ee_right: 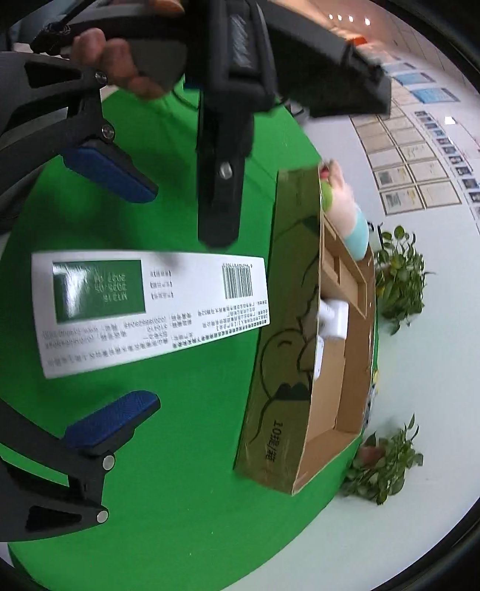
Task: Organize objects
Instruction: 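Reach the right gripper to the white-and-green medicine box and grasp it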
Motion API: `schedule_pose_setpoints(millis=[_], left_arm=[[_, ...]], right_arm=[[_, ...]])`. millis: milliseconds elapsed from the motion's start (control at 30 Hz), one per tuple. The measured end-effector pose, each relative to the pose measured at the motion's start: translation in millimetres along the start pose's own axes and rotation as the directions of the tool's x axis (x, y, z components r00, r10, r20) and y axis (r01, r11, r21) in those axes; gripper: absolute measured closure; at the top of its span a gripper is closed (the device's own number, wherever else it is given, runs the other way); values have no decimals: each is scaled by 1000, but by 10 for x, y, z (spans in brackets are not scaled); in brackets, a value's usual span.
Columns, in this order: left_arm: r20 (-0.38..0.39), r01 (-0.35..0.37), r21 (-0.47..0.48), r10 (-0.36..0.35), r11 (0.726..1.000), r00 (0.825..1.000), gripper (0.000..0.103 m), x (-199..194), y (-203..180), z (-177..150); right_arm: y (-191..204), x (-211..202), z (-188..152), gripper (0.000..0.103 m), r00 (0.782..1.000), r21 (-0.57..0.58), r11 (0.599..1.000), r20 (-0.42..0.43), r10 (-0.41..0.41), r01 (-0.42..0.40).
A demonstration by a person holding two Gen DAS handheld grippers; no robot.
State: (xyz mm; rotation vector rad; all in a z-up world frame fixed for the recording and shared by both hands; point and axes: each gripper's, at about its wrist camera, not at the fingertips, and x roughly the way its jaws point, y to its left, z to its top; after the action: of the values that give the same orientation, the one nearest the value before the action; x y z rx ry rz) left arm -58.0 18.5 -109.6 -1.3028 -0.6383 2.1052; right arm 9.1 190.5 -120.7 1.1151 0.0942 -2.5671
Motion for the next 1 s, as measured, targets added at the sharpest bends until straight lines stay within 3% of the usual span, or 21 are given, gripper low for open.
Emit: schedule_pose_setpoints(millis=[200,500,600,733,833,1000], left_arm=[[-30,87,-50,-89,995,996,10,173,-30,-81],[-28,98,-88,-101,991,995,12,214,-89,-148],[-33,100,-107,-104,989,994,12,237,-85,-150],[-31,98,-96,-102,991,994,12,244,-117,-182],[-40,103,-92,-107,990,993,12,256,-134,-189],[-47,106,-100,-111,989,993,19,281,-157,-228]], right_arm=[[-95,37,-51,1,999,-6,1000,-33,15,-15],[-32,255,-22,6,998,4,1000,-55,18,-18],[8,356,-28,18,997,-8,1000,-76,-12,11],[-31,426,-57,42,994,11,999,-99,-45,46],[-69,419,-52,42,995,52,998,-99,-14,19],[-143,413,-24,43,990,160,983,-94,105,-89]])
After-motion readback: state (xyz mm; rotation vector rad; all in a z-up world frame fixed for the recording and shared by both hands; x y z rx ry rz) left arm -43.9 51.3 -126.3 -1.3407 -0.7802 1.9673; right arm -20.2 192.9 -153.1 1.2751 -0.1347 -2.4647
